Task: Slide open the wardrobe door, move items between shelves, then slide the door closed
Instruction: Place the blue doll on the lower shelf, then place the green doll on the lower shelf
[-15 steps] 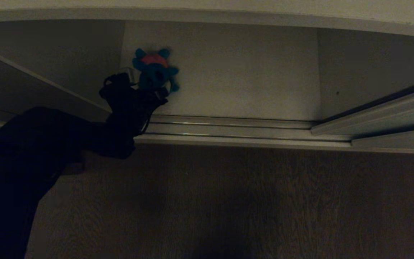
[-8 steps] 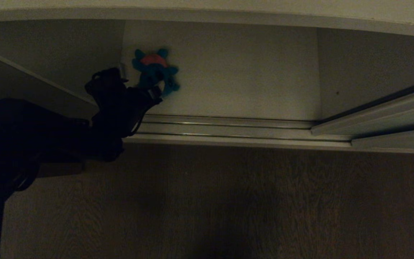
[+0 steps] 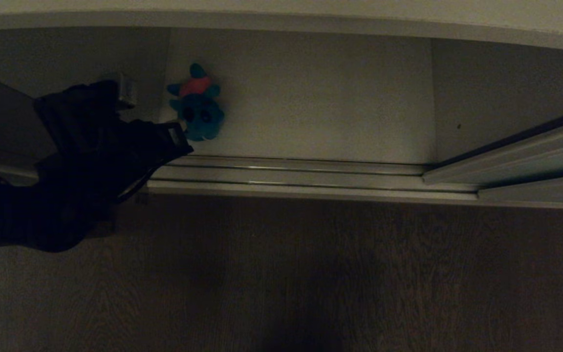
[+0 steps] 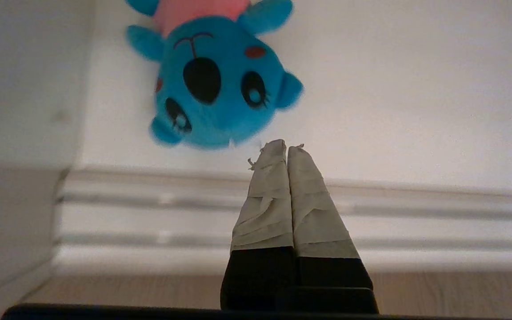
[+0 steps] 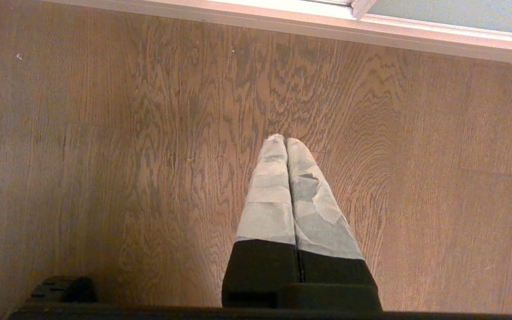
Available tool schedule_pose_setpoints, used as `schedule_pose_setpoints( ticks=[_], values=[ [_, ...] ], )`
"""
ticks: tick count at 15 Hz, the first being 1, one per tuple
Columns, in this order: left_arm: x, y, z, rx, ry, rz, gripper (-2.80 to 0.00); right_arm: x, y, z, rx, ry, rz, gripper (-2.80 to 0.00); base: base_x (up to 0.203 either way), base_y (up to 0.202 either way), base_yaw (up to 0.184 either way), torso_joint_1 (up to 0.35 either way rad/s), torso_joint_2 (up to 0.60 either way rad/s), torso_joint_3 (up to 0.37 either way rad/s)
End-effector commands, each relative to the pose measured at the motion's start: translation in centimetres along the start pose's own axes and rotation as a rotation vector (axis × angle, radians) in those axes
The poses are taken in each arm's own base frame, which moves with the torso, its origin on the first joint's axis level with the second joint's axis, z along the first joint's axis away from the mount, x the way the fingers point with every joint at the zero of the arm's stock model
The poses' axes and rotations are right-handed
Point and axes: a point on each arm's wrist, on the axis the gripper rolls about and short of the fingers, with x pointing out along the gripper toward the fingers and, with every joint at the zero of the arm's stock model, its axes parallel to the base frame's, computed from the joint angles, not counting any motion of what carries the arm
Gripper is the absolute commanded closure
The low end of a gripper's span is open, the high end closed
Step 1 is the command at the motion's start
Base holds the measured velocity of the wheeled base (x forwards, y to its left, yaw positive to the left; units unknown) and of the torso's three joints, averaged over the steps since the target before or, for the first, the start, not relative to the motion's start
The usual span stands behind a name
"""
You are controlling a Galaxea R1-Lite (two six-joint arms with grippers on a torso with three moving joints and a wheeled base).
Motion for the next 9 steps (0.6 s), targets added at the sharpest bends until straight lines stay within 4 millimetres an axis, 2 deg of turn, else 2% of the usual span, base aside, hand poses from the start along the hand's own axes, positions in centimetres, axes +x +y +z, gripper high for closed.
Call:
schedule_pose_setpoints(
  ticks=[1, 3, 9],
  values=[
    [-4.3, -0.3, 3.2, 0.001, -0.046, -0.004, 0.0, 0.0, 0.0, 0.0, -0.001, -0.006, 0.001, 0.0, 0.0, 0.0, 0.0, 0.0, 0.0, 0.0],
    [-8.1, -0.2, 3.4, 0.009, 0.034, 0.004, 0.0, 0.0, 0.0, 0.0, -0.001, -0.007, 0.001, 0.0, 0.0, 0.0, 0.0, 0.0, 0.0, 0.0],
    [-21.5, 0.2, 3.0, 0.059, 0.266, 0.027, 0.0, 0.0, 0.0, 0.0, -0.001, -0.007, 0.001, 0.0, 0.0, 0.0, 0.0, 0.0, 0.0, 0.0]
  ],
)
